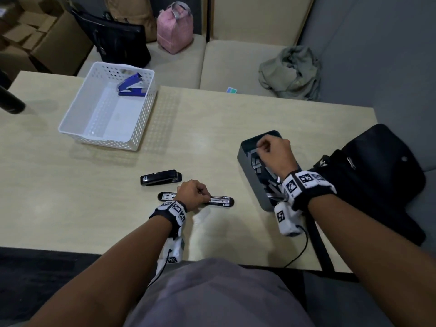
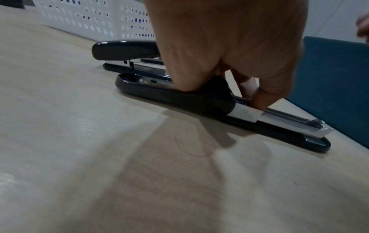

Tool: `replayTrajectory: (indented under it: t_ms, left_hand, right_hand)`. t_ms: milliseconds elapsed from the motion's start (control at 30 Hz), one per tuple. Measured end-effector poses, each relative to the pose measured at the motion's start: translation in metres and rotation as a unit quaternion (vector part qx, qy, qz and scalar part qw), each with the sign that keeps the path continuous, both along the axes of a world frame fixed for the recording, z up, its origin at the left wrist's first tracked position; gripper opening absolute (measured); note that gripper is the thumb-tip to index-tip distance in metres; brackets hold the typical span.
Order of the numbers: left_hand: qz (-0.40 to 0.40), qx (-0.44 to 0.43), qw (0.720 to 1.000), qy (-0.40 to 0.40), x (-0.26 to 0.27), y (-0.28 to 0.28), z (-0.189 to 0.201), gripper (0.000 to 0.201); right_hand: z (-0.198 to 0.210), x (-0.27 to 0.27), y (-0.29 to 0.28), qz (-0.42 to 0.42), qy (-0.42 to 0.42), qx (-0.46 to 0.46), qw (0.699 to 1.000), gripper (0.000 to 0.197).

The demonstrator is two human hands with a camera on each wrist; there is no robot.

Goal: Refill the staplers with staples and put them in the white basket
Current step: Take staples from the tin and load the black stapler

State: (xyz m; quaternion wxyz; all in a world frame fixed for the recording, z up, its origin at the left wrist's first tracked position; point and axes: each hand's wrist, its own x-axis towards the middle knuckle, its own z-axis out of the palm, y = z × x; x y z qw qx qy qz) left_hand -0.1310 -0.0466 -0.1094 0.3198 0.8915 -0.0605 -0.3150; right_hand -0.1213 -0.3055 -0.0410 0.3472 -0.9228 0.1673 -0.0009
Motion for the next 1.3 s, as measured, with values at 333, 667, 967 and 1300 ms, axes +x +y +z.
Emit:
replayTrajectory:
  t_ms: [333, 667, 967, 1300]
  left_hand:
    - [0.006, -0.023, 1.0, 0.002, 0.013, -0.016, -0.002, 0.012]
    - [0.028, -0.022, 0.999, 0.006, 0.019, -0.024, -0.002, 0.028]
    - [0.035, -0.023, 0.999, 0.021, 0.028, -0.026, -0.001, 0.026]
    - [-0.007, -0.021, 0.999, 0.031, 0.034, -0.03, -0.001, 0.014]
  right_hand:
    - [-0.053, 0.0, -0.037, 0.068, 0.218, -0.074, 0.971, 0.024]
    - [-0.059, 0.038, -0.015, 0.072, 0.185, -0.1, 0.975, 0.021]
    - [-0.068, 0.045, -0.013, 0.052, 0.216, -0.134, 0.966, 0.026]
    - [-0.072, 0.028, -0.038, -0.081, 0.137, 0.123, 0.98, 0.018]
